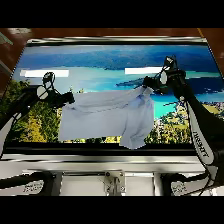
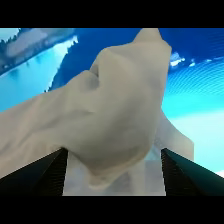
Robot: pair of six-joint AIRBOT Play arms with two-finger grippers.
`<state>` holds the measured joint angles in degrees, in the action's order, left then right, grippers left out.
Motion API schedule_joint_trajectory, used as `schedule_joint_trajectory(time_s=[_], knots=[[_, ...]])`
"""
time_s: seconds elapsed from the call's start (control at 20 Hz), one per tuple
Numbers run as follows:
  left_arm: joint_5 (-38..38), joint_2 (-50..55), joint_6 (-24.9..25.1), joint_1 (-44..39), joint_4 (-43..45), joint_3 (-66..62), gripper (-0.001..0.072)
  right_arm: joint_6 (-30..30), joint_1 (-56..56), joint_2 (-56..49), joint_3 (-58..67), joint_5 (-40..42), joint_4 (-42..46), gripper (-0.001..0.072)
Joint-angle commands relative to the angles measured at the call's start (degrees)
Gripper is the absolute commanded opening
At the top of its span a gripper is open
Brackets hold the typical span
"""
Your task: Fold the shirts.
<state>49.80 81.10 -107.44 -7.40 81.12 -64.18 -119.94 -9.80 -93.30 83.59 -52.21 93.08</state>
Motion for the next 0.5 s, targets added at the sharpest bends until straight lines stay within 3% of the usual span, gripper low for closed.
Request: schedule_joint_trajectory(time_s=[0.0, 0.1, 0.15, 0.2, 0.25, 0.3, 0.4, 0.45], knots=[[19.5, 0.3, 10.9, 7.6, -2.1, -3.5, 0.0603, 12.2, 2.7, 3.7, 0.9, -8.8, 4.1, 0.0685], [28.8, -1.7, 16.3, 13.9, -2.7, -1.8, 0.0602, 20.3, 5.2, 6.8, 0.9, -19.9, 14.2, 0.0637], [30.3, -3.6, 18.1, 16.9, -4.2, 0.8, 0.0601, 26.9, 6.9, 7.6, 0.9, -24.6, 16.9, 0.0412], [30.3, -6.2, 20.3, 20.2, -7.8, 5.0, 0.0599, 32.1, 9.2, 7.7, 0.9, -28.7, 17.0, 0.0364], [30.0, -8.6, 23.2, 23.1, -12.1, 9.5, 0.0598, 32.4, 13.0, 8.2, 0.3, -30.2, 11.8, 0.0365], [29.6, -10.6, 26.2, 26.3, -16.6, 14.6, 0.0598, 33.0, 16.7, 8.5, -0.7, -30.7, 4.5, 0.0417], [28.9, -12.1, 31.1, 32.5, -24.3, 22.5, 0.0603, 35.1, 23.7, 8.5, -3.8, -31.5, -10.3, 0.0636], [27.5, -11.9, 32.4, 35.4, -27.4, 25.2, 0.0712, 35.5, 26.2, 8.5, -5.4, -31.9, -14.9, 0.0637]])
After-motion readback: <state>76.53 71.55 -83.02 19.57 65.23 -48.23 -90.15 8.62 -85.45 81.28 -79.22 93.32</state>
